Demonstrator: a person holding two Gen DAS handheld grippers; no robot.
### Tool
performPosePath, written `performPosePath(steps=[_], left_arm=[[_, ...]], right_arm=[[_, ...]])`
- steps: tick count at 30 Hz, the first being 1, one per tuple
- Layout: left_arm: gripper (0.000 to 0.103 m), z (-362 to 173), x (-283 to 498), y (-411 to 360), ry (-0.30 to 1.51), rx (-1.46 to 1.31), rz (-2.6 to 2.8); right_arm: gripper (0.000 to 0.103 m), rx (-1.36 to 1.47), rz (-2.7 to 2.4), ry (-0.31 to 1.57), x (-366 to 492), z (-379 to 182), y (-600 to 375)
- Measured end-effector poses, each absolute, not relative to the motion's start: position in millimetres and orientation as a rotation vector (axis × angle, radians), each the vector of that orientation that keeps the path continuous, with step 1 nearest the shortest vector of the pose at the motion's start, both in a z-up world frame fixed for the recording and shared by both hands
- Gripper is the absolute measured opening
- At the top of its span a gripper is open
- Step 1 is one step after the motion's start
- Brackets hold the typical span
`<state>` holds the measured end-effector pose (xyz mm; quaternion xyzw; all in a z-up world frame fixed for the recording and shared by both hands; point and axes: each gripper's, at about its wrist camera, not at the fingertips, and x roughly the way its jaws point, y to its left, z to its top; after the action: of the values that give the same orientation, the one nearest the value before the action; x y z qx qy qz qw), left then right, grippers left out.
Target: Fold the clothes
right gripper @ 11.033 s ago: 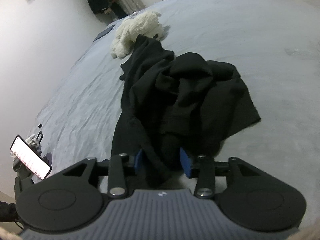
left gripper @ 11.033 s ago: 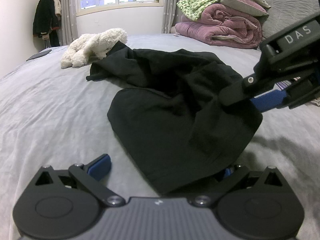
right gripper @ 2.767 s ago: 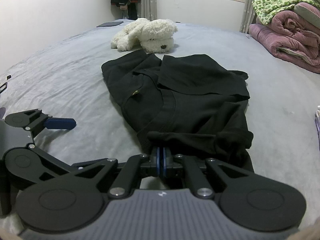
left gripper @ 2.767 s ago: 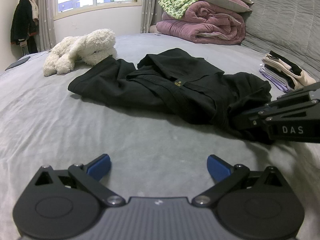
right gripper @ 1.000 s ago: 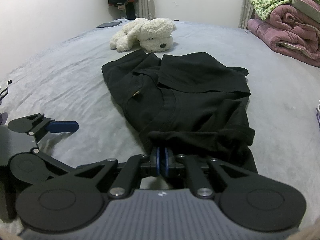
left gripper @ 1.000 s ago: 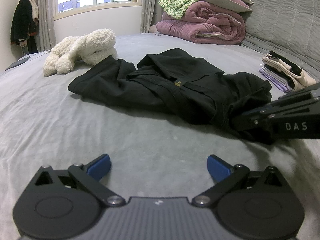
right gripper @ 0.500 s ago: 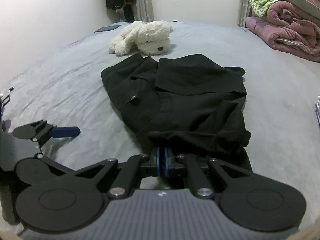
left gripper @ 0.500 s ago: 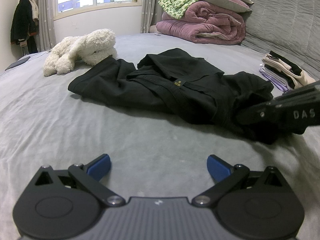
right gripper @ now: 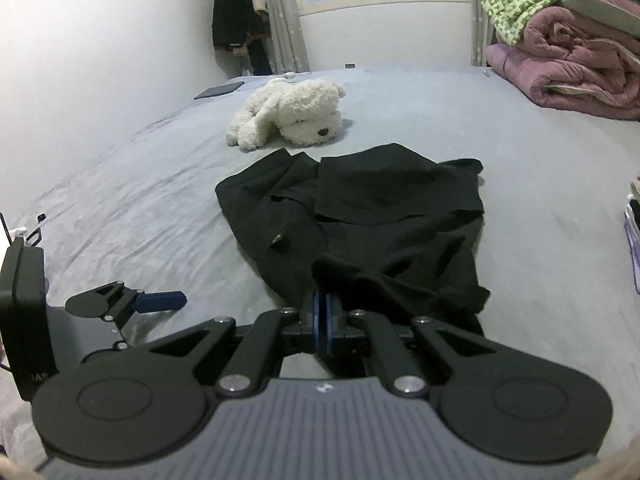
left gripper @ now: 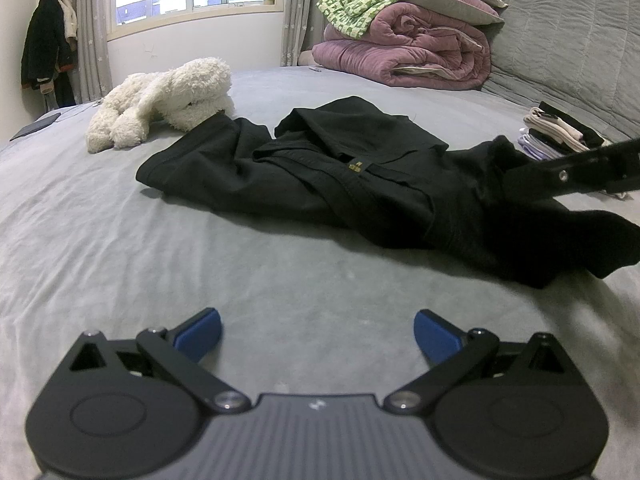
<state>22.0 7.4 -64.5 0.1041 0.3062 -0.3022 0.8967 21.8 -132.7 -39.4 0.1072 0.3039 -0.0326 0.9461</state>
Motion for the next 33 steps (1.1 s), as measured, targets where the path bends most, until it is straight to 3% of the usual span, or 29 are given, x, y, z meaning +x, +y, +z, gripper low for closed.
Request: performPosePath(steps=[23, 33], left_arm=[[0.103, -64.6, 21.6, 7.1, 0.634, 0.216, -0.625], [0.103, -64.5, 21.6, 7.1, 0.634, 0.216, -0.625]], right_arm=[[0.004, 0.256, -0.093, 0.646, 21.5, -43.7, -148.1], [0.003, 0.266, -0.109, 0.550, 13.6, -22.0, -153.0]])
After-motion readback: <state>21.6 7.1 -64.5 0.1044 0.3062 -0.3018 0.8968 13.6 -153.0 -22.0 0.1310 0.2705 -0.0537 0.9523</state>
